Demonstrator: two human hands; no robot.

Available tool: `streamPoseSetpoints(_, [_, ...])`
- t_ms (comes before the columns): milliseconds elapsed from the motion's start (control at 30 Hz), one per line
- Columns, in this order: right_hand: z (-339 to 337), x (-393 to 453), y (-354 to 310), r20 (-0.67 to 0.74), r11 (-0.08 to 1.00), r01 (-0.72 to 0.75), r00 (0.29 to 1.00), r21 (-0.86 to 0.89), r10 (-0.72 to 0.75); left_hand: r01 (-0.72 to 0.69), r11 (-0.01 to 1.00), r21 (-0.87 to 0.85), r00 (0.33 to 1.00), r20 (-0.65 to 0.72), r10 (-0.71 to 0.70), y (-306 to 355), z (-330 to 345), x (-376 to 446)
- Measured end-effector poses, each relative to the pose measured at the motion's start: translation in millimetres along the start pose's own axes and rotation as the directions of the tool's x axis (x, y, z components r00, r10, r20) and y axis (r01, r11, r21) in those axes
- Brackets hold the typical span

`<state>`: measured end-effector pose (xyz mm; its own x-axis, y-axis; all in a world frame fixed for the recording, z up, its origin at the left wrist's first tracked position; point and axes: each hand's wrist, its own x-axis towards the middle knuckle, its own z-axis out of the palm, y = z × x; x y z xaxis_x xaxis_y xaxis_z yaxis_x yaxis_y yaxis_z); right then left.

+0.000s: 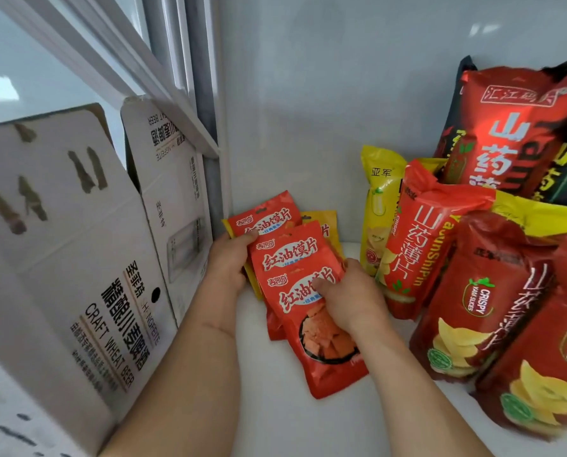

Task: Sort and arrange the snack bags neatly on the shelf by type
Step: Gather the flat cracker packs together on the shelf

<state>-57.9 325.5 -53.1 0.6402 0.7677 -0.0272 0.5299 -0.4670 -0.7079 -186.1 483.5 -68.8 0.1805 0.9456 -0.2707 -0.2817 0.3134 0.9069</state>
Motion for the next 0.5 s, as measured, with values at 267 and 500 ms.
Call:
streamPoseSetpoints(267, [-7, -20, 27, 0.132, 0.936, -0.056, 0.991, 0.348, 0.010, 0.023, 0.999, -0.031, 0.998, 0.064, -0.021, 1, 3, -5])
streamPoseSetpoints(500, [-9, -28, 29, 0.214, 0.958, -0.076, 0.977, 0.277, 0.016, 0.122, 0.992, 0.008, 0.967, 0.224, -0.121, 3, 8, -17])
